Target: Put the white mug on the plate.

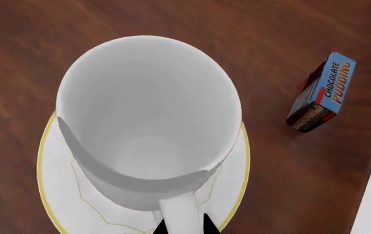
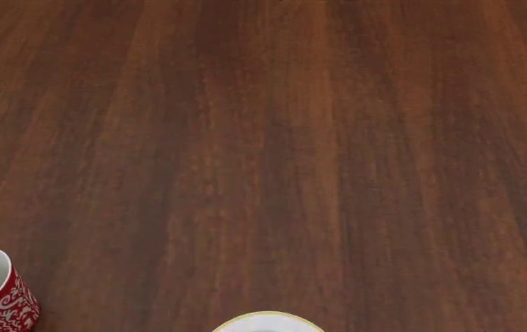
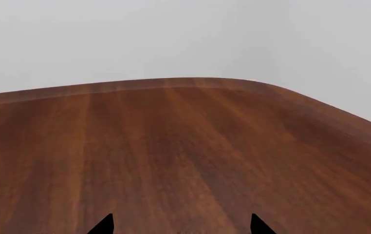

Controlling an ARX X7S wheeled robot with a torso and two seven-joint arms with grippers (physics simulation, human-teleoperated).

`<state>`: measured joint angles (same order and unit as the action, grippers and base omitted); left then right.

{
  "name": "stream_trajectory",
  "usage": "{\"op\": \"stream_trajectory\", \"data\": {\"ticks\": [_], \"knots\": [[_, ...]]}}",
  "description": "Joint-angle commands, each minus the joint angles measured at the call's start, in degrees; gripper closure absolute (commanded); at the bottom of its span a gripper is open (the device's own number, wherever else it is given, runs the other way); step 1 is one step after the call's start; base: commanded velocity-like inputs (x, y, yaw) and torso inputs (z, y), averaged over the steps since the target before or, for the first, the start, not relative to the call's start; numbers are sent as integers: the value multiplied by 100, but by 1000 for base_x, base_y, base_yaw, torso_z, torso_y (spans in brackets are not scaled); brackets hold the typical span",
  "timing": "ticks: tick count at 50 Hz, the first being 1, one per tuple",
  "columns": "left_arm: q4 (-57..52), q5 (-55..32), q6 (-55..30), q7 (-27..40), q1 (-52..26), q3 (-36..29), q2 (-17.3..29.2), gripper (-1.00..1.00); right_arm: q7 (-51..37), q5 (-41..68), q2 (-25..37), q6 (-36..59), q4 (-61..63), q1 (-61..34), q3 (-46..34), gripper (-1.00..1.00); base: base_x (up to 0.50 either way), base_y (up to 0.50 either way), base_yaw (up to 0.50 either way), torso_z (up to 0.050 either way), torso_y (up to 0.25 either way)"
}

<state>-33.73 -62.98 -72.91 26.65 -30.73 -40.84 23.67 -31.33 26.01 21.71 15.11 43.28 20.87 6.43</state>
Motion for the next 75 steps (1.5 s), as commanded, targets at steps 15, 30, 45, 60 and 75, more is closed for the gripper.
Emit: {"op": "stream_trajectory", "data": {"ticks": [15,30,45,60,75], "knots": [[106,92,140,-43,39,-166,70,100,-60,28,45,5,40,44,4,-100,0,0,0,0,0],[184,119,192,-89,49,-255,134,100,-59,38,85,32,-18,-50,-51,-100,0,0,0,0,0],[280,157,265,-132,37,-335,171,100,-119,49,104,93,-8,-77,-84,-100,1,-1,-1,0,0],[177,-20,123,-71,2,-411,227,-100,-135,60,122,65,2,-41,-78,-100,1,-1,-1,0,0],[145,-347,-81,309,-35,-221,249,-100,-116,58,128,-15,-37,-18,-88,-100,0,0,0,0,0]]}}
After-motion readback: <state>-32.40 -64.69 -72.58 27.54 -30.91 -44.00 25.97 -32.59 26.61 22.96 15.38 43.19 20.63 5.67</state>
